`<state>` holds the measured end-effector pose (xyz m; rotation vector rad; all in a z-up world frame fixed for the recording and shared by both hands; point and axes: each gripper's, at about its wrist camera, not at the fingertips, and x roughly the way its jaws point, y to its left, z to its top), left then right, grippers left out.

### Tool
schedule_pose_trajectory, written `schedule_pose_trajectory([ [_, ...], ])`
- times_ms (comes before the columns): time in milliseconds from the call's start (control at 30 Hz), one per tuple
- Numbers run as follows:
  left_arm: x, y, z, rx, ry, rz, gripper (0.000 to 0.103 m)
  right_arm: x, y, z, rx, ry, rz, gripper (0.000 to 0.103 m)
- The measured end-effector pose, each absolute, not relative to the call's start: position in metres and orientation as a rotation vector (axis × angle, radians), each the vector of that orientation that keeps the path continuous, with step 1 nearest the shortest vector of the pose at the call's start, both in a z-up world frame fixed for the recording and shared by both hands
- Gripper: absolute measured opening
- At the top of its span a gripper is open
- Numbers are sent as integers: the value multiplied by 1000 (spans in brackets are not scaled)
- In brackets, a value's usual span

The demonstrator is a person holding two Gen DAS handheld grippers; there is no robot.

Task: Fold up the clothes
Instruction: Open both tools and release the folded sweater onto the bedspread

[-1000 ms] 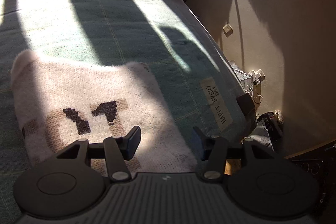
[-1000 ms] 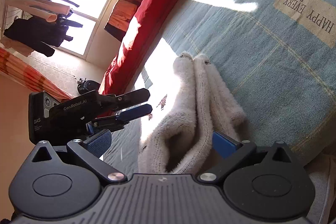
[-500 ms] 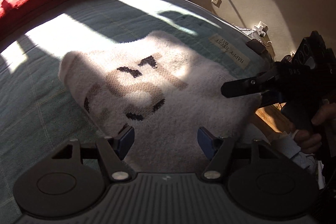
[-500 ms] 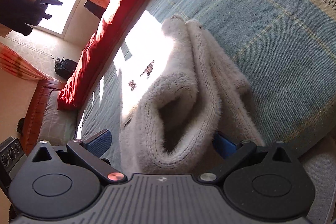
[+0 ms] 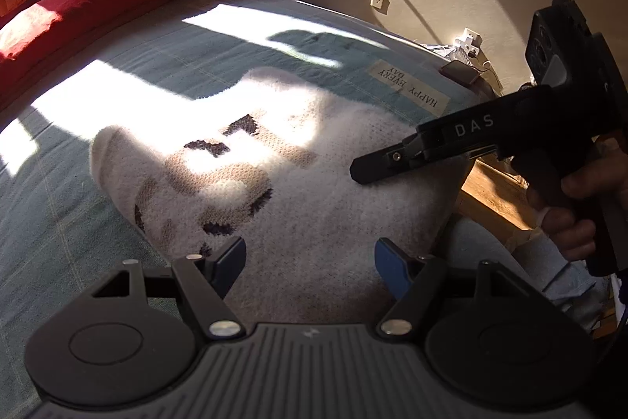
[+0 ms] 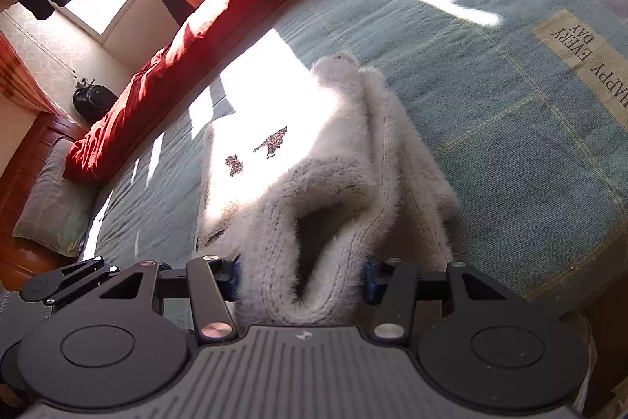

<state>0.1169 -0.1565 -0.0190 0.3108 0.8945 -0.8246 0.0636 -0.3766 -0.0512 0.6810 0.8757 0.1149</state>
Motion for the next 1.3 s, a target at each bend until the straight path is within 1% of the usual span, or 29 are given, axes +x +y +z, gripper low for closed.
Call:
schedule_pose_trajectory([
  [100, 117, -159, -19, 309, 898, -829, 73, 64, -377, -51, 657, 875, 115, 45],
  [200, 118, -162, -19, 320, 901, -825, 73, 63, -377, -51, 654, 867, 117, 41],
  [333, 117, -164, -18, 329, 901, -820, 73, 60, -379, -46, 657, 838, 121, 33],
  [533, 117, -169, -16, 337, 884, -818, 73, 60, -388, -42, 637, 818, 104, 29],
  [667, 125, -175, -29, 322, 904, -834, 74, 62, -400, -72, 676, 882, 51, 30],
  [733, 130, -179, -42, 333, 939, -823, 74, 60, -404, -81, 702, 899, 49, 33],
  [767, 130, -179, -42, 335, 935, -826, 76, 58, -404, -81, 706, 896, 43, 36],
  [800, 130, -178, -41, 335, 928, -830, 83, 56, -404, -79, 698, 897, 46, 39],
  [833, 129, -178, -39, 336, 920, -834, 86, 55, -403, -76, 682, 899, 50, 40],
  [967, 127, -175, -33, 337, 888, -850, 87, 51, -398, -45, 589, 854, 42, 43],
  [1133, 127, -172, -29, 335, 864, -867, 87, 61, -386, -3, 464, 759, 71, 44],
  [1200, 134, -172, -35, 325, 885, -866, 87, 74, -379, 1, 454, 756, 119, 44],
  [1300, 143, -171, -44, 310, 915, -866, 87, 98, -369, -17, 431, 833, 134, 44],
])
